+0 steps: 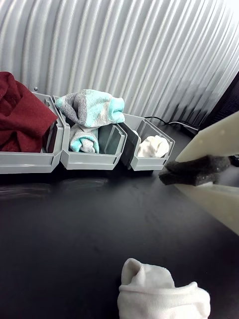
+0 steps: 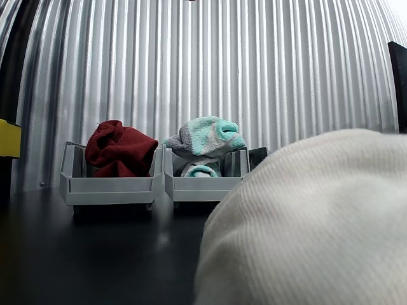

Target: Put the sock in the container

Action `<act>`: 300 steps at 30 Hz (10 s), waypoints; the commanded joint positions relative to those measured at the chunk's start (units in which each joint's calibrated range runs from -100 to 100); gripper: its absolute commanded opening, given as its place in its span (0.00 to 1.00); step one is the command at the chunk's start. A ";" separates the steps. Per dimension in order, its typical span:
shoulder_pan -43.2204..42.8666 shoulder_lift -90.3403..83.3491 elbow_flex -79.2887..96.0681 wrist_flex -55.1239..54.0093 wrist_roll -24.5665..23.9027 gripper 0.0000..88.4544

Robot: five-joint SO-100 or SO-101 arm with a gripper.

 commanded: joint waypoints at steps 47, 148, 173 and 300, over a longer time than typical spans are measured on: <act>9.90 51.01 -27.35 22.01 6.18 0.01; 17.07 51.09 -10.85 7.75 29.18 0.01; 21.47 52.59 -48.72 -7.71 6.86 0.01; -5.21 7.59 -45.30 23.80 0.80 0.02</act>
